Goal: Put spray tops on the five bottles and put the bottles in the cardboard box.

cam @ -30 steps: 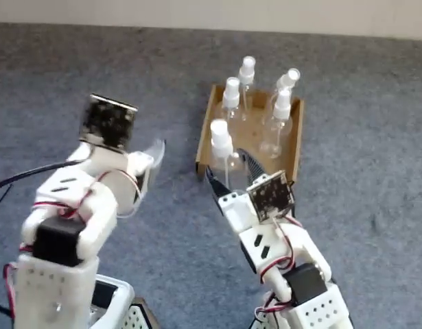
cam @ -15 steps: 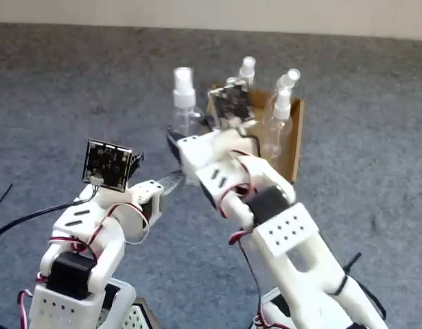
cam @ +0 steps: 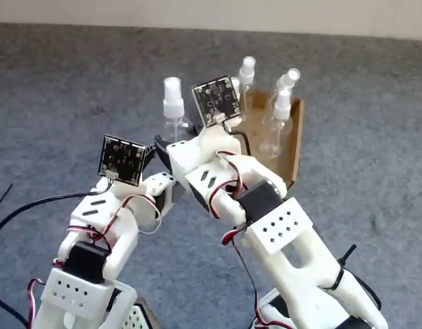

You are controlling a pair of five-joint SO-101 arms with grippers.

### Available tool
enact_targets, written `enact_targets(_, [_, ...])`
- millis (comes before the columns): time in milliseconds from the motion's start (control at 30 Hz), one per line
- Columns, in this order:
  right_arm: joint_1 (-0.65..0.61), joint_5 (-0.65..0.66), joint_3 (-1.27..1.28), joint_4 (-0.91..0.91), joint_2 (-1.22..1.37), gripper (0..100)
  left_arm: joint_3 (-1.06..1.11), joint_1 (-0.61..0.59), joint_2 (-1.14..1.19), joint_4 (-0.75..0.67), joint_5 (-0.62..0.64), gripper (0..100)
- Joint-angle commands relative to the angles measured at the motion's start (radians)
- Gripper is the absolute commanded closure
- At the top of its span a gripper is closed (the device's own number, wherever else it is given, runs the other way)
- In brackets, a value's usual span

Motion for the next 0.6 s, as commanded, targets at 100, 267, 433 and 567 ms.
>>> enact_targets(100, [-0.008,0.084,-0.065,0.085,-0.117,99.5,0.004,0.002,0.022,-0.031,-0.046,77])
enact_targets(267, [0.070,0.117,-0.071,0.107,-0.124,99.5,0.005,0.010,0.022,-0.028,-0.046,77])
enact_targets(433, [0.193,0.227,-0.071,0.107,-0.124,99.5,0.007,0.010,0.022,-0.026,-0.046,77])
enact_targets(567, [0.340,0.358,-0.071,0.107,-0.122,99.5,0.045,0.010,0.022,-0.029,-0.046,77])
